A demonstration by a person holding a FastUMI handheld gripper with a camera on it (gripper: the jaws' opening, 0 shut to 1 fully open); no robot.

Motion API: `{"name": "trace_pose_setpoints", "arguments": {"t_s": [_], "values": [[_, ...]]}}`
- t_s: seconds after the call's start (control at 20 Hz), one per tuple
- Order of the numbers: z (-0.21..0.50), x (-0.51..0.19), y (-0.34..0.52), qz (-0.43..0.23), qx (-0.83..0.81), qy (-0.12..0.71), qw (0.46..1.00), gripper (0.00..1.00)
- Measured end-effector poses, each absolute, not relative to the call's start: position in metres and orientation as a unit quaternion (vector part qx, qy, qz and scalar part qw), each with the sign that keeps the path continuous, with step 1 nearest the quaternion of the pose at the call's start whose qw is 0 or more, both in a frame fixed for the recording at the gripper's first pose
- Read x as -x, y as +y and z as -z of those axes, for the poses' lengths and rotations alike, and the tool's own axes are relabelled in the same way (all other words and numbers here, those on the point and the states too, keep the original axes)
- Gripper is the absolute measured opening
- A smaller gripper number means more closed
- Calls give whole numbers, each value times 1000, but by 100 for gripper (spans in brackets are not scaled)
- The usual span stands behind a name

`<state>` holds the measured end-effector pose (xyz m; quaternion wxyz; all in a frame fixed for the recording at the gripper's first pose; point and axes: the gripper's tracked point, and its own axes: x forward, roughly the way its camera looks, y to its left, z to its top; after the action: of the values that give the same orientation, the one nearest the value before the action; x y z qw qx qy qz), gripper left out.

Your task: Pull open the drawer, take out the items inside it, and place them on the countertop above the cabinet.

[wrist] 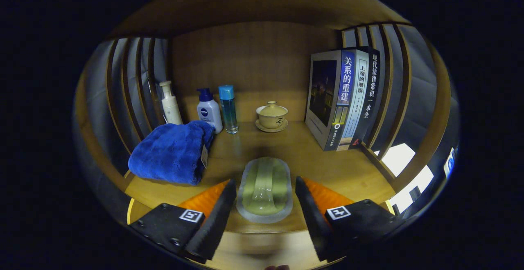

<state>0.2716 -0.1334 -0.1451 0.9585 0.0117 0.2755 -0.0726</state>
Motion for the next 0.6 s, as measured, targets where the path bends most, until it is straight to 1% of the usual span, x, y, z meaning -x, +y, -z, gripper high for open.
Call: {"name": "trace_pose_setpoints", "arguments": {"t_s": [0.05,0.3,0.6], "values": [[142,-270,-135,76,-10,271,960,99],[110,-250,-120,59,-19,231,971,99],[54,-197,-81,16,-17,173,985,99]]}}
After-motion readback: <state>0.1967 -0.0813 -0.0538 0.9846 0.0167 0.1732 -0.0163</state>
